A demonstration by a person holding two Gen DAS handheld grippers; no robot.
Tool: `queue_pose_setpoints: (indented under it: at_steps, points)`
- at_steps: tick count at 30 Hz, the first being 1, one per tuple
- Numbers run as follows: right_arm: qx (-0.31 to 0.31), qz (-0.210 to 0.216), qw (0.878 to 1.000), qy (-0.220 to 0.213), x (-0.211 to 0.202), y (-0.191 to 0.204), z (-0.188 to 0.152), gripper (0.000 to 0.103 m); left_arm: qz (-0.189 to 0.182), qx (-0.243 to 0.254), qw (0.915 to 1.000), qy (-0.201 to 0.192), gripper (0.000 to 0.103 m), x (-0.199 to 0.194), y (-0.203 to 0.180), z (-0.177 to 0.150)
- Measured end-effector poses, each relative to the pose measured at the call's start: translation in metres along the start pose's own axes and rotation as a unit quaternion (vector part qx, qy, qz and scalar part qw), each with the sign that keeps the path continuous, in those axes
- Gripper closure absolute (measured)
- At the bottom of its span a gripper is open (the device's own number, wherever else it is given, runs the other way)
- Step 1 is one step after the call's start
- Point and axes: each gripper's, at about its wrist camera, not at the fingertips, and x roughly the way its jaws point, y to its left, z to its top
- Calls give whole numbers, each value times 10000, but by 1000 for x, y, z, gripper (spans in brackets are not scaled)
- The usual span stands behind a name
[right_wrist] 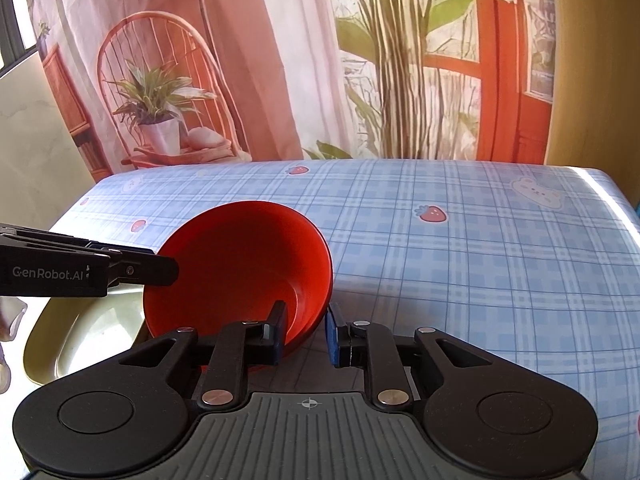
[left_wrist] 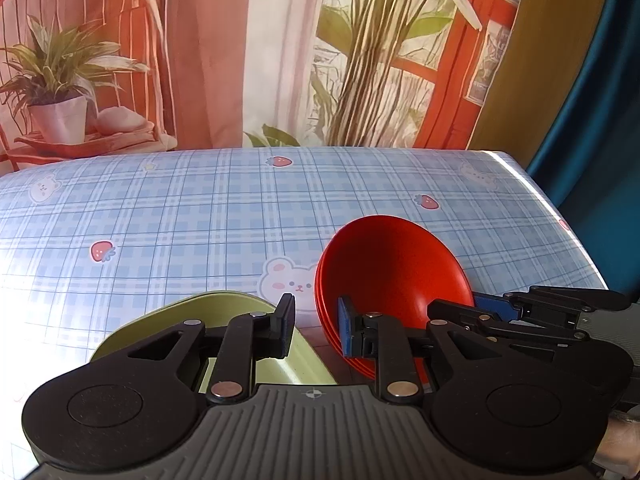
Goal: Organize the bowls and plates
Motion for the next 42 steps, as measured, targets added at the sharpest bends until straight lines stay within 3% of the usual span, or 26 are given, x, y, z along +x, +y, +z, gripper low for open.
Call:
queue_pose_setpoints:
  at_steps: [11,27,36,42]
  points:
    - [129,-4,9999,2,0,-8,-7,89,-349,59,9993,82,80,7,-9,-4]
    - [427,106,9989,-167,-8,-12,-13,90,-214,154,9996,55,85,3,-11,-5]
    - [365,76,9983,-441,-36,-6,3,91,-287,142,9992,-223,85,-30,-16,1]
    - [162,205,9977,-621,-52,20,15,91,-175,102,9991,-370,85,-60,-3,-1]
